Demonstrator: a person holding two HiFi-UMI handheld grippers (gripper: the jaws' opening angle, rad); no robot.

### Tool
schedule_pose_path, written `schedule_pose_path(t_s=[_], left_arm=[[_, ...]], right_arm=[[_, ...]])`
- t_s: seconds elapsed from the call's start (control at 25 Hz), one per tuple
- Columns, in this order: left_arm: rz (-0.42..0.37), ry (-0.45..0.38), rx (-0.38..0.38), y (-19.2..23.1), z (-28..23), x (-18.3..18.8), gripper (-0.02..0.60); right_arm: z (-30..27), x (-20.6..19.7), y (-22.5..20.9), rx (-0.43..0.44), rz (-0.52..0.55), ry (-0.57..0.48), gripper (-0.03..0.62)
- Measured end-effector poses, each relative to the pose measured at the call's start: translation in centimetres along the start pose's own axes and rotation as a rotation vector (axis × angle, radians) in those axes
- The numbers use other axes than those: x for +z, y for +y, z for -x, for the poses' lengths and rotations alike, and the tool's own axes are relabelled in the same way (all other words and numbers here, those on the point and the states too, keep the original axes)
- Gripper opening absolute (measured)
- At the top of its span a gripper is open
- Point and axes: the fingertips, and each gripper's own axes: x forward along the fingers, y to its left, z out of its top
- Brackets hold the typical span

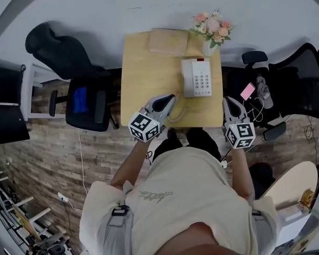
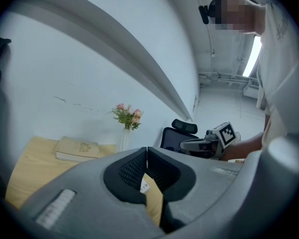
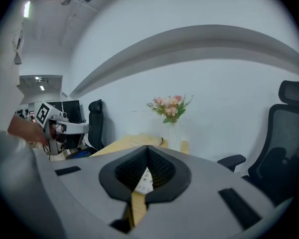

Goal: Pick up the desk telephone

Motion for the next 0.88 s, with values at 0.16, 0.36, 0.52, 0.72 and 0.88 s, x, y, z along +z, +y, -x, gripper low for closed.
schedule_pose_path(t_s=[0.16, 0.36, 0.52, 0.72, 0.88], left_arm=[[0.005, 0.015, 0.025, -0.1, -2.8, 0.7, 0.018], [0.039, -0.023, 0.055, -0.1, -6.6, 2.1, 0.018], [0.049, -0.031, 0.117, 0.6, -8.7, 2.6, 0.018], [0.039, -0.003, 0.169, 0.7, -9.8, 2.5, 0.018], [0.071, 0.020, 0.174, 1.2, -10.0, 1.7, 0.025]], right_arm=[[-1.6, -0.2, -2.4, 0.045, -0.013, 0.008, -0.005], [-4.0, 0.4, -4.8, 0.132, 0.005, -0.004, -0.005], [-6.0, 0.5, -6.1, 0.207, 0.010, -0.007, -0.005], [-7.6, -0.2, -6.9, 0.271, -0.003, 0.010, -0.003], [-8.9, -0.9, -6.9, 0.309, -0.043, 0.034, -0.003]])
